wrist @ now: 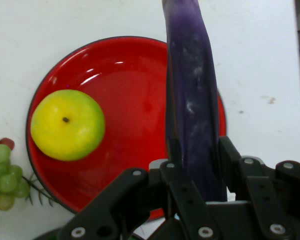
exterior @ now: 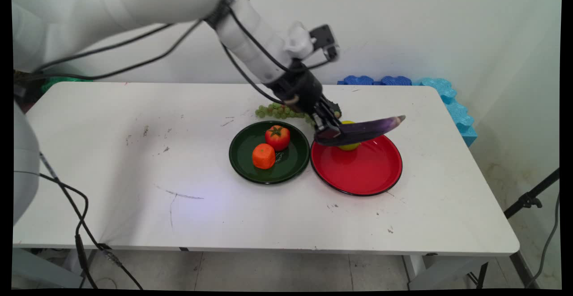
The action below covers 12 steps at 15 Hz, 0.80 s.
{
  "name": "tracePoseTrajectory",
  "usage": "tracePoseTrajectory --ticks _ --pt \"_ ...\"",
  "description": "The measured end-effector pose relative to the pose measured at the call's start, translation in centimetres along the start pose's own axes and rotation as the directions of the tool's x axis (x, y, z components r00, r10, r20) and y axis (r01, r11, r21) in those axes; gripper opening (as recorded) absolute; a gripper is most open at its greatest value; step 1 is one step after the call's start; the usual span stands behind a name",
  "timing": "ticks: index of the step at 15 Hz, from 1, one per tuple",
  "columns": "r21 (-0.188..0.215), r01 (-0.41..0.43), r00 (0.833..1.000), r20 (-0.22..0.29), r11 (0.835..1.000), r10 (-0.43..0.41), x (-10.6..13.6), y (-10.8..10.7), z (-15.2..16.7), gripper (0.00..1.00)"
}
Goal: Place the picked object on the table
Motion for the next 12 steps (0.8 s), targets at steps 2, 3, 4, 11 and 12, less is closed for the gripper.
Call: tracePoseTrajectory --ticks 2,3,4,11,12 --pt "-0.016 -0.006 1.0 -0.007 1.0 0.005 -0.7 1.0 -2.2 0.0" --pt "-0.025 -0.009 1.0 -0.008 1.0 0.009 -1.2 1.5 -3.2 0.0" --pt "-0.032 -0.011 1.0 -0.007 0.999 0.01 -1.6 1.9 -3.9 0.0" --pt "-0.083 -0.017 0.999 0.042 0.996 0.02 -7.0 5.1 -6.8 0.0" --pt "-0.087 -0.015 0.998 0.052 0.996 0.02 -7.8 5.4 -6.7 0.0"
